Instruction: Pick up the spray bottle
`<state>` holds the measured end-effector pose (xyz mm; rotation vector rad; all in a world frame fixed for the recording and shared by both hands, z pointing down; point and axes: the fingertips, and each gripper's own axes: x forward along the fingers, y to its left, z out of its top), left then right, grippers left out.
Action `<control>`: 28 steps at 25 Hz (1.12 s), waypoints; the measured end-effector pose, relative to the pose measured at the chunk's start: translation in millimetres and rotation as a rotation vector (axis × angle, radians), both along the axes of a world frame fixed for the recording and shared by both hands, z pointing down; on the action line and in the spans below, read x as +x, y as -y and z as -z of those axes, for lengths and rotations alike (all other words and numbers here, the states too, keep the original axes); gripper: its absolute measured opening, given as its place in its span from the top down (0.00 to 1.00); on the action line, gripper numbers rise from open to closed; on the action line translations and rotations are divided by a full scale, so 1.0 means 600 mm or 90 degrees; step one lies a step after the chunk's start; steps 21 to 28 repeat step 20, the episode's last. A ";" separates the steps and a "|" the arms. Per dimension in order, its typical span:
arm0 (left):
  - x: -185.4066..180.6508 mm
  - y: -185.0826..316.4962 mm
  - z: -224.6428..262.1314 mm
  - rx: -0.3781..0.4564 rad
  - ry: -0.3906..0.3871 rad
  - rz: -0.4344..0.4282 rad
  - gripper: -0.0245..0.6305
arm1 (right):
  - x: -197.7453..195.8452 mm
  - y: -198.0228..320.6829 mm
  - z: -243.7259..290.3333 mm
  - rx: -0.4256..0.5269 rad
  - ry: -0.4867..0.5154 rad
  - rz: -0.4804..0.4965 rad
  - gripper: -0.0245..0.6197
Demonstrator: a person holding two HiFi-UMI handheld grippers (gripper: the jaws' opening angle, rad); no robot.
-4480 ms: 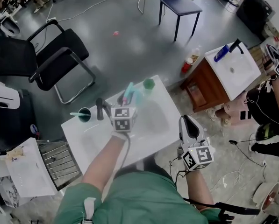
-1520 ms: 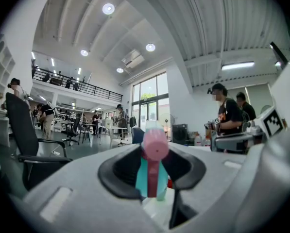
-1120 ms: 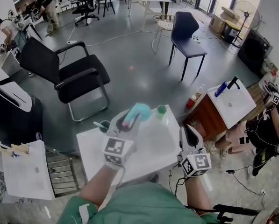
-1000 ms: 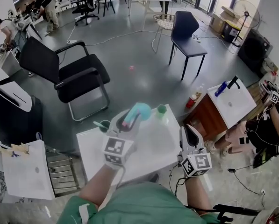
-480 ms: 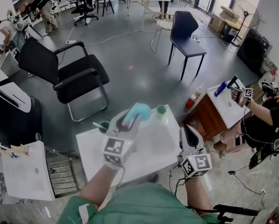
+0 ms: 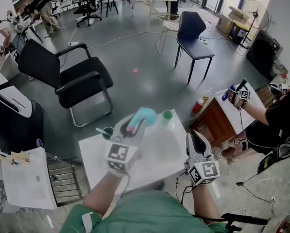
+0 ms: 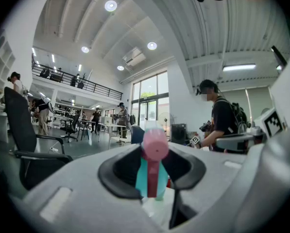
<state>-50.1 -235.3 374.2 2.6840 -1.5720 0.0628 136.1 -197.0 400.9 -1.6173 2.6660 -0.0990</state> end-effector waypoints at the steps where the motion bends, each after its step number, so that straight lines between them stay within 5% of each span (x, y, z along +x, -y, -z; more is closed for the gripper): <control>1: 0.000 0.001 -0.001 -0.001 0.000 0.001 0.77 | 0.000 0.001 0.000 0.000 0.001 0.000 0.89; 28: 0.005 0.012 -0.010 -0.006 0.004 0.001 0.77 | 0.006 0.011 -0.010 -0.004 0.011 0.001 0.89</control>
